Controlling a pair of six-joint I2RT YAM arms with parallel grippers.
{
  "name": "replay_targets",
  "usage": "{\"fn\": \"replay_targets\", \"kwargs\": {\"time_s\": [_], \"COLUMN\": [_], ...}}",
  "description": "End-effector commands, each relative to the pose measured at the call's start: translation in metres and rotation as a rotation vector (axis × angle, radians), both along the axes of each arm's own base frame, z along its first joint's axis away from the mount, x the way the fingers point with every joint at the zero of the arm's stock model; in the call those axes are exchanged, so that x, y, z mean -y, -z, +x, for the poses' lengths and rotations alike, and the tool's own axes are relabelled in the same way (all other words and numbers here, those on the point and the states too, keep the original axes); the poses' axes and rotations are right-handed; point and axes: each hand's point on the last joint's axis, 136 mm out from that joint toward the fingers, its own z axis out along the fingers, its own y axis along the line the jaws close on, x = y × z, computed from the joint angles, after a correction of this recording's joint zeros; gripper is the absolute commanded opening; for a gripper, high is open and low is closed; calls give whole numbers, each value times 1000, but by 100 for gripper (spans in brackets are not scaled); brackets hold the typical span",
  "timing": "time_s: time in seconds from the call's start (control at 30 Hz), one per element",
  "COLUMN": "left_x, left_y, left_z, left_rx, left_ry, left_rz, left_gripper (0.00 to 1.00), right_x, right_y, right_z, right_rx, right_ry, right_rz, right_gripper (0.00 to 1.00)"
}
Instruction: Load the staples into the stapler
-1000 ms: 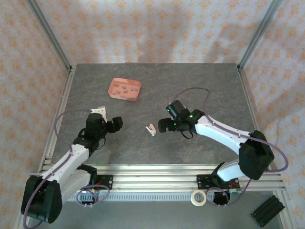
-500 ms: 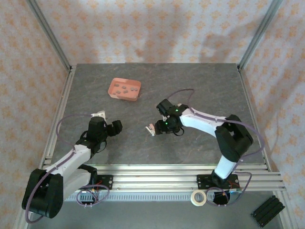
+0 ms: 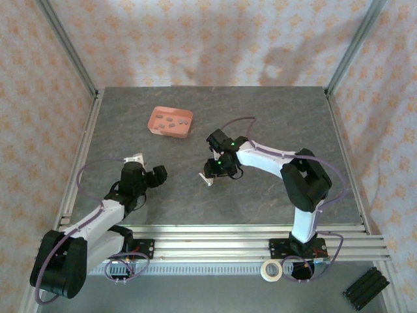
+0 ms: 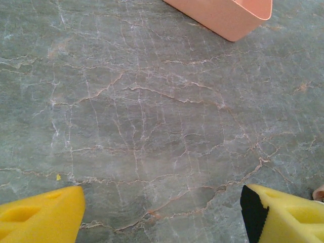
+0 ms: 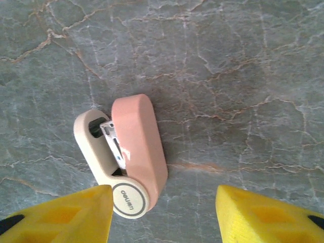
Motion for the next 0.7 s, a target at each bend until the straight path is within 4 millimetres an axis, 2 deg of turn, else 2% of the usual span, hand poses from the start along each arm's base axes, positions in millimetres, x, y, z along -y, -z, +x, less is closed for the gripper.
{"fn": "replay_targets", "kwargs": {"time_s": [0.0, 0.2, 0.33, 0.43, 0.6, 0.67], "left_x": [1, 5, 10, 17, 26, 28], "left_y": [-4, -1, 1, 1, 1, 1], "left_z": [5, 7, 10, 12, 15, 17], "left_rx": [28, 23, 22, 22, 2, 2], "left_ry": [-11, -3, 14, 50, 100, 107], "left_rz": [-17, -34, -56, -73, -78, -84], "left_gripper": [81, 80, 79, 78, 76, 76], "right_x": [-7, -7, 9, 40, 111, 138], "right_y": [-3, -3, -10, -23, -57, -62], "right_z": [5, 7, 19, 41, 89, 107], "right_rx": [5, 23, 57, 86, 176, 192], "right_ry": [-27, -46, -30, -13, -21, -10], "right_rz": [11, -5, -33, -58, -203, -271], "right_gripper": [59, 62, 63, 65, 69, 69]}}
